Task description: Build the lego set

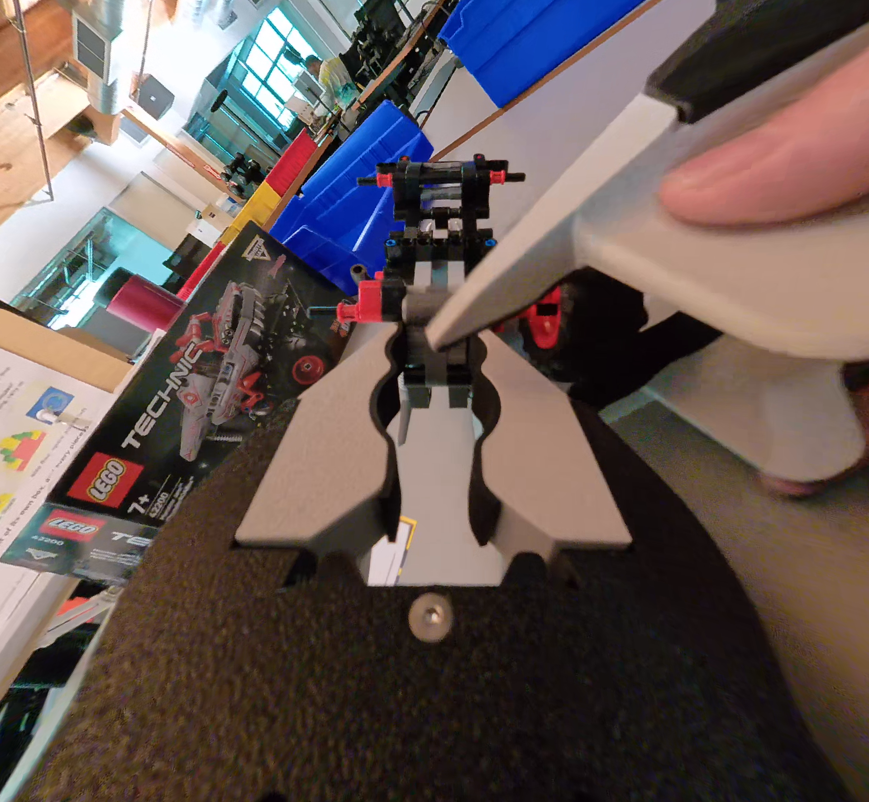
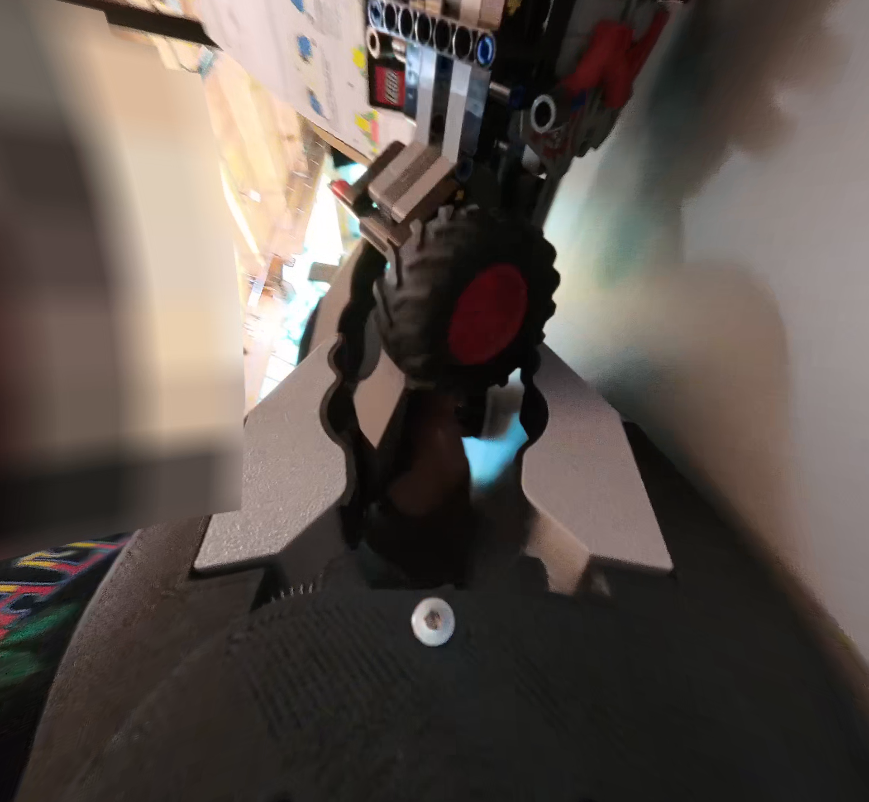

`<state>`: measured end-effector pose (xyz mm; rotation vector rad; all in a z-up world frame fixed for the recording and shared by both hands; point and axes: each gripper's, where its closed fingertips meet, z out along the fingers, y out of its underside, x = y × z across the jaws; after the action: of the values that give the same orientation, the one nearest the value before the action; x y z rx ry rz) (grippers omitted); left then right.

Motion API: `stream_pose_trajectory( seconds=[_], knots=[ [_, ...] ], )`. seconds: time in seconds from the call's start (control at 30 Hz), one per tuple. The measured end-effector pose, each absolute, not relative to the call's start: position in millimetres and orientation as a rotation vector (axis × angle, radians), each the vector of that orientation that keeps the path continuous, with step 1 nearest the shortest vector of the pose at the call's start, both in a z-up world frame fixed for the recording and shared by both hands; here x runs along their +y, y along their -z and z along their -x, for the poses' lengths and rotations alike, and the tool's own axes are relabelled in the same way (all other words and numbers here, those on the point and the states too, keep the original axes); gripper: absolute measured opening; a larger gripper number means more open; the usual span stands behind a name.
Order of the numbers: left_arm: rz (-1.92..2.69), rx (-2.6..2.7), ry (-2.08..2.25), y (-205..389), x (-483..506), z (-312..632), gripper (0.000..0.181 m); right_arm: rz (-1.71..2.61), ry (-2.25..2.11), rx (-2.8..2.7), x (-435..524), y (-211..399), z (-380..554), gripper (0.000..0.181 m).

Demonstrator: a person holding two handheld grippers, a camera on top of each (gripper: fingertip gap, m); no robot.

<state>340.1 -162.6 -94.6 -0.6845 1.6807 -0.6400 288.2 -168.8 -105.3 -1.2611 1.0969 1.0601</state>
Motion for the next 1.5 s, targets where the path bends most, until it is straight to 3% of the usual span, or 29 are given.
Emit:
stream_pose_trajectory(
  seconds=[0.13, 0.2, 0.33, 0.57, 0.67, 0.77, 1.17, 1.3, 1.5],
  knots=[
    [0.619, 1.711, 0.575, 100, -162, -341, 0.023, 1.468, -0.934, 1.087, -189, 114, -287, 0.064],
    [0.604, 1.712, 0.555, 101, -164, -341, 0.023, 1.535, -0.895, 1.069, -201, 114, -288, 0.046],
    [0.613, 1.705, 0.560, 101, -163, -341, 0.023, 1.793, -0.752, 0.935, -224, 115, -285, 0.055],
    [0.662, 1.691, 0.573, 102, -160, -342, 0.023, 2.212, 0.277, 0.372, -252, 125, -355, 0.088],
    [0.692, 1.682, 0.591, 102, -157, -343, 0.023, 2.299, 0.216, 0.292, -239, 147, -354, 0.089],
    [0.703, 1.679, 0.594, 103, -155, -344, 0.023, 2.332, 0.138, 0.311, -234, 161, -354, 0.064],
    [0.705, 1.676, 0.593, 104, -155, -343, 0.023, 2.275, 0.192, 0.425, -239, 164, -349, 0.073],
    [0.713, 1.673, 0.599, 104, -155, -343, 0.023, 2.267, 0.203, 0.412, -244, 163, -348, 0.060],
    [0.718, 1.670, 0.605, 104, -154, -343, 0.023, 2.697, 0.469, -0.049, -278, 137, -339, 0.060]
  ],
)
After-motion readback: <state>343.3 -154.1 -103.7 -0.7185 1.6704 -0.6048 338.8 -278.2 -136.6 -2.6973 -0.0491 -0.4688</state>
